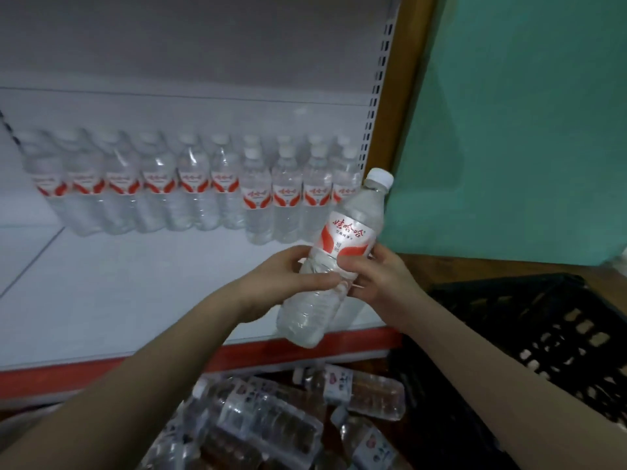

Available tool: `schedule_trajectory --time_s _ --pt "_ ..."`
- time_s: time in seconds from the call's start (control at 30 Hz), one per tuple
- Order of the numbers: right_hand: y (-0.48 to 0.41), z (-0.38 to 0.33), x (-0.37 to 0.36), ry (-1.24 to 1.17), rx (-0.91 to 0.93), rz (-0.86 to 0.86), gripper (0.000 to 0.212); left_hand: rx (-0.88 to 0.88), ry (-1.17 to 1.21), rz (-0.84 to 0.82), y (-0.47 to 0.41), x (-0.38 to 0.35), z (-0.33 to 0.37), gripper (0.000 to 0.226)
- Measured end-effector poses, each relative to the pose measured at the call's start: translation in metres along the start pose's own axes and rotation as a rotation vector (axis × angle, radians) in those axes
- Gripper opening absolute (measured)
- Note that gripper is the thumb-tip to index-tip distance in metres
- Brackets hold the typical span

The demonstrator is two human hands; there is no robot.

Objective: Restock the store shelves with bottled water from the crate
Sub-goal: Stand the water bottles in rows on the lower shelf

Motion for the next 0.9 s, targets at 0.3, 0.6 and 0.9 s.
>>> schedule_trajectory --time_s 0.3,0.6,0.9 --pt "-0.06 0.04 -0.087 0.555 -0.139 -0.285 0.043 -0.063 0.078 0.323 0.006 0.08 -0.082 0.057" --pt "-0.152 0.075 -0.144 0.51 0.026 -0.244 0.051 -0.122 -0.056 0.54 -0.04 0.154 -0.108 0.071" --pt "-0.191 0.116 -0.129 0.463 0.071 -0.137 0.039 -0.082 -0.263 0.613 -0.091 0.166 -0.144 0.073"
Point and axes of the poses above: each hand's wrist, its own y-axis away from the middle knuckle, its own x-axis out of the back of the hand, z = x × y, the point moved 3 cm from there along -y, towards the middle knuckle, and after that the axes turned 6 degrees about -y, right-handed, at the moved point
